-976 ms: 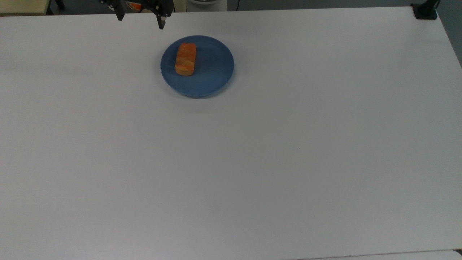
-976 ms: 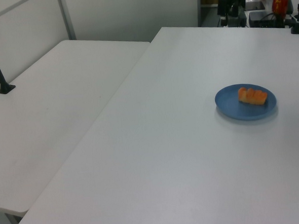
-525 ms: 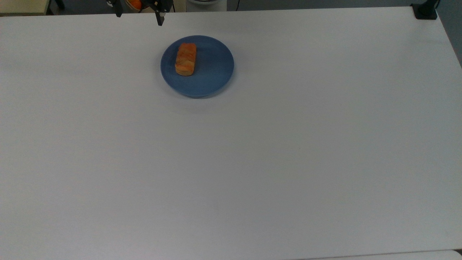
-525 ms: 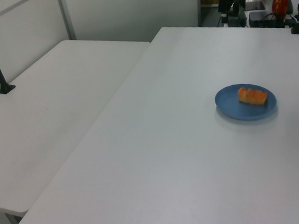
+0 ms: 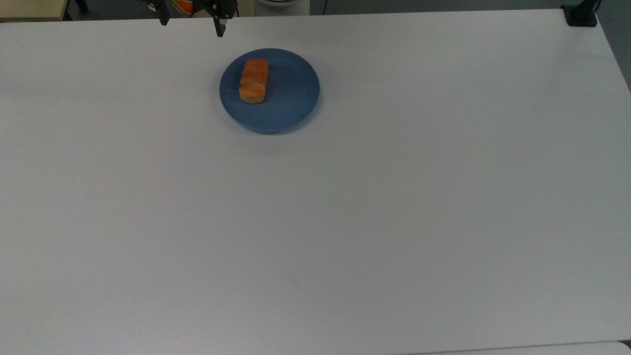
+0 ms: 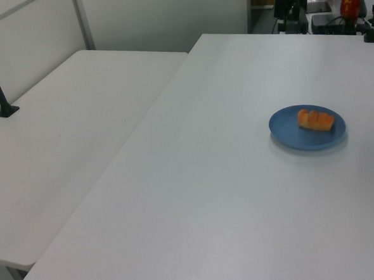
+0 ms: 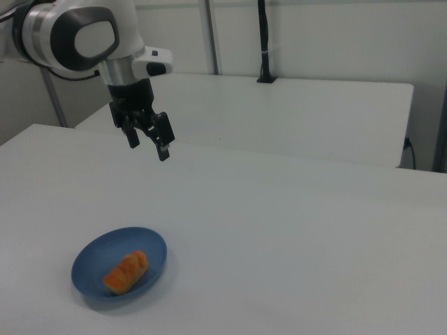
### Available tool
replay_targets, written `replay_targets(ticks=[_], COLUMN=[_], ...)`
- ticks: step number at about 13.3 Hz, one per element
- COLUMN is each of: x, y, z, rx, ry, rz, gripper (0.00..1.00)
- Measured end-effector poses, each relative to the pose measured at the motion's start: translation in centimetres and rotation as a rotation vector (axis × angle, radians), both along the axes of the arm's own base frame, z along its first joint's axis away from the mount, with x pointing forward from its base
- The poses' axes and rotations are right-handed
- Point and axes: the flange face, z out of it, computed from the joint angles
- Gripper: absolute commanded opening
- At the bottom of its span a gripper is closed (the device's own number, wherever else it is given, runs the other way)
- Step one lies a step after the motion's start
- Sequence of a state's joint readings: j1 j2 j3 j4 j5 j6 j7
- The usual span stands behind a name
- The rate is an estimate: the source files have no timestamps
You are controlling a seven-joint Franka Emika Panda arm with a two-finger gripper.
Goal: Put the bread on the table
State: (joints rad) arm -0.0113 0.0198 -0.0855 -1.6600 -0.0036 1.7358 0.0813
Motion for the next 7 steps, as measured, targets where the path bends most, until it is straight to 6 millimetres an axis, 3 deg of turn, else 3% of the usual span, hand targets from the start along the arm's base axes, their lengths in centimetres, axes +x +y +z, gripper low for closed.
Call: replay_targets(ticks=[4, 7], x=[-2.2, -4.6], y=[0.4, 1.2], z=[-1.6, -5.2], rx=[0.004, 0.011], ry=[-0.046, -0.023], rz=[0.007, 0.02], gripper=[1.0, 1.0])
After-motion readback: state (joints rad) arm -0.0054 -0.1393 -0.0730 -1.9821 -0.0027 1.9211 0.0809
